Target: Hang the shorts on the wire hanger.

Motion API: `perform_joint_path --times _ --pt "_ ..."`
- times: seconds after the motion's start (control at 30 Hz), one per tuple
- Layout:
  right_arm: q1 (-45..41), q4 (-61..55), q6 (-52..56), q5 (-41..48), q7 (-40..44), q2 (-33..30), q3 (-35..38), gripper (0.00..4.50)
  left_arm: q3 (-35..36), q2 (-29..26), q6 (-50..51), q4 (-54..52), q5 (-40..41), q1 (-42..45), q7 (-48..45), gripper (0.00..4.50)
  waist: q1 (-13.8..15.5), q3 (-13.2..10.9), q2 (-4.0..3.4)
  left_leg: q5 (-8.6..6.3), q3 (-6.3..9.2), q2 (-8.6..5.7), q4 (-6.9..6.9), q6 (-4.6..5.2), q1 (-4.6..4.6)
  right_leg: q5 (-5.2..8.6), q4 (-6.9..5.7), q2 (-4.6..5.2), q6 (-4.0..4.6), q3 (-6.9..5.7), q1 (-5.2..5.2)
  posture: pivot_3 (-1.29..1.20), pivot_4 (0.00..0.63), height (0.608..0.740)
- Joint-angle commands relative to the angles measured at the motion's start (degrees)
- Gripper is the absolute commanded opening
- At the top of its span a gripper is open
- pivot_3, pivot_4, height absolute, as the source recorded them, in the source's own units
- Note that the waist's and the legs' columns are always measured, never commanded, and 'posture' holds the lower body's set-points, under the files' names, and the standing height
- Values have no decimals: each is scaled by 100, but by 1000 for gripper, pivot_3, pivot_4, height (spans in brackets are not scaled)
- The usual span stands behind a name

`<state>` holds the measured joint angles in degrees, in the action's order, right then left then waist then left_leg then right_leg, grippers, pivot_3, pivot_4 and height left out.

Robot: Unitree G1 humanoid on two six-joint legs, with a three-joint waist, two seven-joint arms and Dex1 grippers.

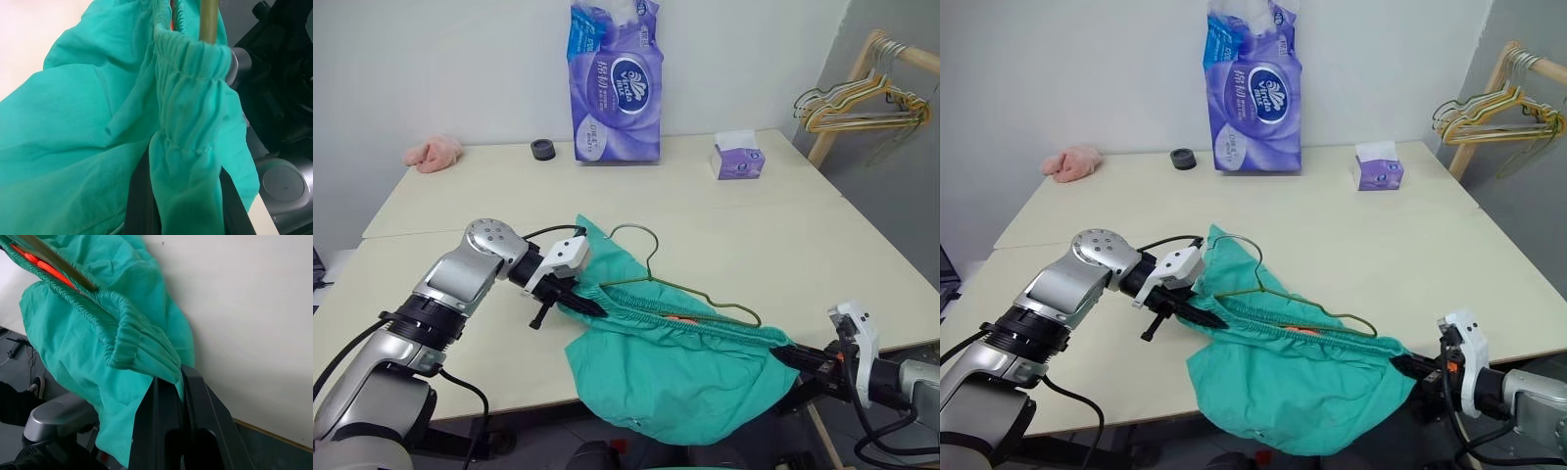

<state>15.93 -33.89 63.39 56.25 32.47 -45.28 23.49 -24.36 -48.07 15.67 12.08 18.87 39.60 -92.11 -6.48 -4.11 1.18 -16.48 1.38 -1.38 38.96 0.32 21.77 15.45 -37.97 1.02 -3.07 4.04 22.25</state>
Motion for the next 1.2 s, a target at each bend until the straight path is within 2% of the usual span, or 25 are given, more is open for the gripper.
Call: perform_joint_path --times 0.03,0.33,0.63,0.87,1.0,1.2 --pt "-129 232 157 171 -266 68 309 28 135 -180 86 -40 137 80 -39 0 -1 0 0 0 0 0 0 0 0 0 0 0 0 0 0 -197 49 740" --pt "-205 150 199 445 -381 28 332 28 161 -135 -116 99 -161 51 -39 0 1 -1 -2 0 0 0 0 0 0 0 0 0 0 1 0 -191 50 740" --pt "-748 -547 227 593 -584 -402 60 28 255 141 -47 186 -395 27 16 0 -5 -3 -3 0 0 0 0 0 2 0 2 -1 0 0 1 -204 52 740" --pt "-1593 -688 76 11 -270 -1308 -671 28 241 314 -128 285 -586 66 120 0 -12 -3 -4 0 -3 0 -1 0 2 0 6 0 0 2 2 -214 49 740" --pt "-2464 -559 -119 -465 267 -1964 -1314 28 255 580 -218 397 -755 135 419 0 -18 -6 -10 0 -5 0 0 0 3 0 7 1 0 3 3 -221 47 740" --pt "-3719 -266 -322 -926 963 -2241 -2171 28 325 989 -327 495 -1069 160 1038 0 -32 -6 -9 0 -4 1 -3 0 5 -1 15 4 1 2 5 -219 47 740"
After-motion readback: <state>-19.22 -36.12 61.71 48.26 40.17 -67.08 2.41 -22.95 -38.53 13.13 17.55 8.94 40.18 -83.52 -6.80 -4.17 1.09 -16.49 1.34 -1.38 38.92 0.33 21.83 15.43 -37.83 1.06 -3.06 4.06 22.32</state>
